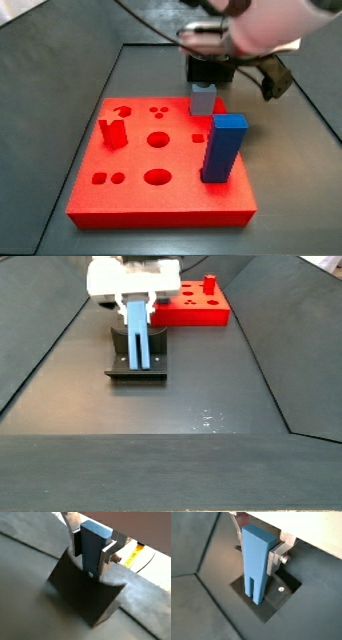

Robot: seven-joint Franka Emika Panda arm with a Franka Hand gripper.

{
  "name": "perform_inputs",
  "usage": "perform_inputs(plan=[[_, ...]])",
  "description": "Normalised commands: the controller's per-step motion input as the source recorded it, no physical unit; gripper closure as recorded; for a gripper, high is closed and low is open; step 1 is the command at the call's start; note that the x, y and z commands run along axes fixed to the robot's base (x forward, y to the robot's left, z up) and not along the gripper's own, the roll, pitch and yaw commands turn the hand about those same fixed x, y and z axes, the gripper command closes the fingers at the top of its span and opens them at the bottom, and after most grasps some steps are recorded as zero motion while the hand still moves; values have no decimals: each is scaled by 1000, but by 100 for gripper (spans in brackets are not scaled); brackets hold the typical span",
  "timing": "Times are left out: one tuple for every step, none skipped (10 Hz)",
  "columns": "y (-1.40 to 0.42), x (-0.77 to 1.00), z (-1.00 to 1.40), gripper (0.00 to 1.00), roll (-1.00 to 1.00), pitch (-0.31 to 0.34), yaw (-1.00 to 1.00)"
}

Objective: Pick up the double-square object. Move up. Rotate the double-square object. Place the double-square object on the fixture. Regrasp the double-square object. Move to above the board. Insert the double-square object.
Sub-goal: Move to above the board.

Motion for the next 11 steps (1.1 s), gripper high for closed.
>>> perform_inputs(plan=[[-19, 54, 1000, 100, 208, 106, -155], [-16, 53, 1000, 100, 143, 123, -113], [-16, 52, 1000, 100, 111, 132, -85], [-18, 48, 1000, 100, 66, 143, -32], [-18, 46, 1000, 100, 28, 153, 12], [-19, 44, 1000, 100, 4, 161, 43], [-20, 45, 1000, 100, -10, 161, 62], [-21, 46, 1000, 100, -29, 162, 103], [-23, 47, 1000, 100, -31, 160, 123], [-25, 49, 1000, 100, -35, 149, 139], [-28, 51, 1000, 100, -32, 129, 153]])
